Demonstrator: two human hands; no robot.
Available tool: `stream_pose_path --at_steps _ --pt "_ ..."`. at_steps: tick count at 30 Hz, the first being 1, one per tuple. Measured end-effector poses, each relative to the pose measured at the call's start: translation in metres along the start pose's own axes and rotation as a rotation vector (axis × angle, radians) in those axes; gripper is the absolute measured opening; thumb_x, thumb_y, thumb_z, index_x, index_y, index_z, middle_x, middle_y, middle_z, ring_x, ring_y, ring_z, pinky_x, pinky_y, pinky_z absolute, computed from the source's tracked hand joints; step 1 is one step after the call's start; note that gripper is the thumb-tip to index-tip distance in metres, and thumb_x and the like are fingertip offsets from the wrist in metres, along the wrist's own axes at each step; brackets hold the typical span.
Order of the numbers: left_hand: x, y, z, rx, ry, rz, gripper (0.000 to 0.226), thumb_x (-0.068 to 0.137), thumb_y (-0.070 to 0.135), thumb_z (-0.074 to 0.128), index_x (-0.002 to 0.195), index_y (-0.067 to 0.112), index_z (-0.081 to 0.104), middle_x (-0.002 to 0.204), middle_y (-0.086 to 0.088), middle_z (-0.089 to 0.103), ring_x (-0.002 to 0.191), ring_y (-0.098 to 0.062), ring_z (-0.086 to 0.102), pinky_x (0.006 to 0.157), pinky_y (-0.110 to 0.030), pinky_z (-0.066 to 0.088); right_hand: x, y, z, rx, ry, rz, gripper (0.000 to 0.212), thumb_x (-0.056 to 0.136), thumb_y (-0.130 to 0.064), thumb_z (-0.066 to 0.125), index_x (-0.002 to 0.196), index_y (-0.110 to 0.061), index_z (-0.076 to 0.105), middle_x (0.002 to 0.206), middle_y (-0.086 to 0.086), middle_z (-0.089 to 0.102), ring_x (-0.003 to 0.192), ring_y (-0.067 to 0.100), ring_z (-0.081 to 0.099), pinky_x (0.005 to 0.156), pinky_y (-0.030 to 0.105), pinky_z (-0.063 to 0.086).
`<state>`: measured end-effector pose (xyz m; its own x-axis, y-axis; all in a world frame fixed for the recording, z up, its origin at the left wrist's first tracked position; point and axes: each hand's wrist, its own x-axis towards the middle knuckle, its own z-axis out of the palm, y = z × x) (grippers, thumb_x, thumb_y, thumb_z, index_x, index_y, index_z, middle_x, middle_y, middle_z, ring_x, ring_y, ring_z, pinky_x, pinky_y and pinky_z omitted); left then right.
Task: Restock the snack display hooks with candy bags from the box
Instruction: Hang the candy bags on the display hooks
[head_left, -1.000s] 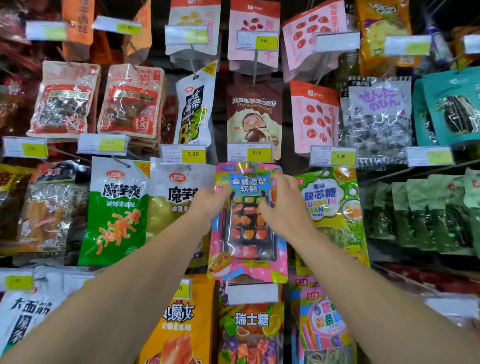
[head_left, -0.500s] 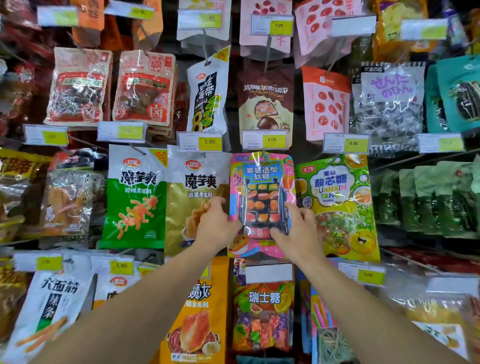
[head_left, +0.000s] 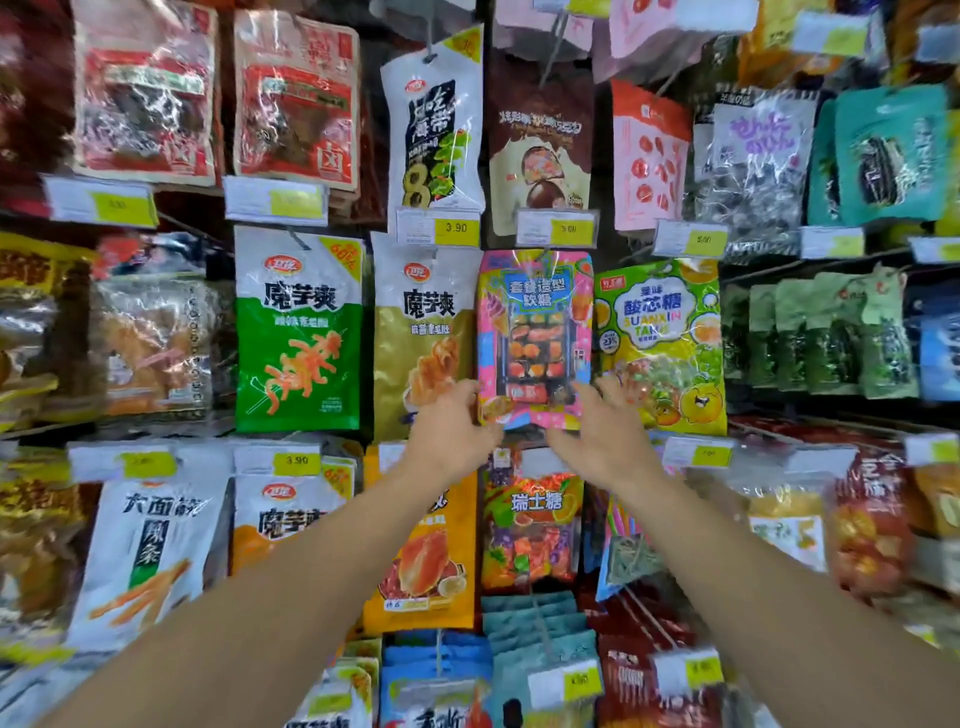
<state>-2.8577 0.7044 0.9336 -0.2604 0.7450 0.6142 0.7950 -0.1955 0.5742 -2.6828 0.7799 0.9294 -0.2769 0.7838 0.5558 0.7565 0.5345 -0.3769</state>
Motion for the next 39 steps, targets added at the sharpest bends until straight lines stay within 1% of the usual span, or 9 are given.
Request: stream_pose_path --at_steps 4,9,14,21,25,29,32,36,39 --pt "-0.040 -0.019 -0.005 0.049 -0.068 0.023 0.057 0.085 0.027 0.067 0.139 0.017 0.051 0.137 -0.005 0.059 0.120 -0.025 0.059 0.099 -0.035 0.047 -0.051 -0.018 0.012 -0.028 -0.007 0.001 0.072 0.088 -0.042 0.063 0.150 -0.020 0.034 0.155 0.012 0.026 0.133 0.039 0.039 0.107 0.048 0.038" --pt "-0.113 -0.045 -0.016 -0.022 -0.146 -0.054 0.062 0.082 0.037 0.067 0.139 0.017 0.053 0.138 -0.007 0.058 0.122 -0.025 0.058 0.102 -0.037 0.046 -0.133 -0.037 0.036 -0.064 -0.099 0.035 0.072 0.084 -0.041 0.062 0.147 -0.015 0.038 0.148 0.014 0.037 0.134 0.038 0.039 0.109 0.045 0.037" --pt "-0.211 -0.078 -0.032 0.048 -0.193 -0.113 0.051 0.088 0.038 0.063 0.135 0.019 0.058 0.133 -0.008 0.062 0.119 -0.026 0.060 0.098 -0.032 0.045 -0.229 -0.054 0.057 -0.081 -0.263 0.002 0.075 0.088 -0.041 0.063 0.151 -0.014 0.033 0.153 0.010 0.029 0.136 0.035 0.036 0.111 0.042 0.035" --pt "-0.362 -0.114 -0.061 0.154 -0.341 -0.303 0.058 0.091 0.031 0.064 0.145 0.019 0.046 0.136 -0.010 0.059 0.114 -0.029 0.062 0.094 -0.035 0.047 -0.364 -0.076 0.092 -0.082 -0.489 -0.014 0.070 0.094 -0.039 0.057 0.152 -0.013 0.028 0.156 0.009 0.024 0.142 0.033 0.025 0.115 0.043 0.030" --pt "-0.432 -0.131 -0.079 0.174 -0.409 -0.409 0.058 0.092 0.032 0.062 0.146 0.020 0.044 0.141 -0.008 0.055 0.122 -0.028 0.057 0.098 -0.035 0.045 -0.427 -0.086 0.120 -0.041 -0.588 0.013 0.069 0.089 -0.041 0.058 0.147 -0.012 0.036 0.148 0.010 0.035 0.135 0.035 0.035 0.107 0.044 0.038" --pt "-0.497 -0.160 -0.097 0.235 -0.492 -0.521 0.058 0.093 0.040 0.060 0.146 0.025 0.043 0.128 -0.008 0.064 0.106 -0.028 0.064 0.083 -0.033 0.048 -0.491 -0.107 0.157 -0.010 -0.714 0.012 0.061 0.086 -0.041 0.059 0.138 -0.012 0.045 0.135 0.009 0.044 0.124 0.036 0.044 0.099 0.042 0.043" --pt "-0.540 -0.189 -0.108 0.228 -0.526 -0.621 0.063 0.089 0.046 0.059 0.146 0.027 0.043 0.118 -0.011 0.069 0.103 -0.026 0.066 0.083 -0.035 0.052 -0.528 -0.125 0.187 0.002 -0.830 0.011 0.062 0.089 -0.038 0.059 0.142 -0.012 0.041 0.140 0.009 0.041 0.130 0.035 0.039 0.104 0.042 0.040" --pt "-0.585 -0.236 -0.121 0.228 -0.581 -0.764 0.059 0.091 0.039 0.060 0.146 0.030 0.042 0.126 -0.010 0.066 0.108 -0.025 0.064 0.086 -0.032 0.048 -0.562 -0.150 0.238 -0.020 -0.982 0.044 0.064 0.093 -0.038 0.055 0.148 -0.013 0.034 0.147 0.009 0.037 0.134 0.034 0.036 0.108 0.040 0.037" --pt "-0.610 -0.288 -0.130 0.208 -0.602 -0.867 0.055 0.089 0.038 0.062 0.142 0.029 0.049 0.124 -0.009 0.066 0.112 -0.027 0.062 0.091 -0.033 0.047 -0.578 -0.171 0.285 -0.033 -1.048 0.085 0.061 0.091 -0.038 0.057 0.144 -0.013 0.041 0.142 0.010 0.044 0.131 0.033 0.042 0.108 0.038 0.038"
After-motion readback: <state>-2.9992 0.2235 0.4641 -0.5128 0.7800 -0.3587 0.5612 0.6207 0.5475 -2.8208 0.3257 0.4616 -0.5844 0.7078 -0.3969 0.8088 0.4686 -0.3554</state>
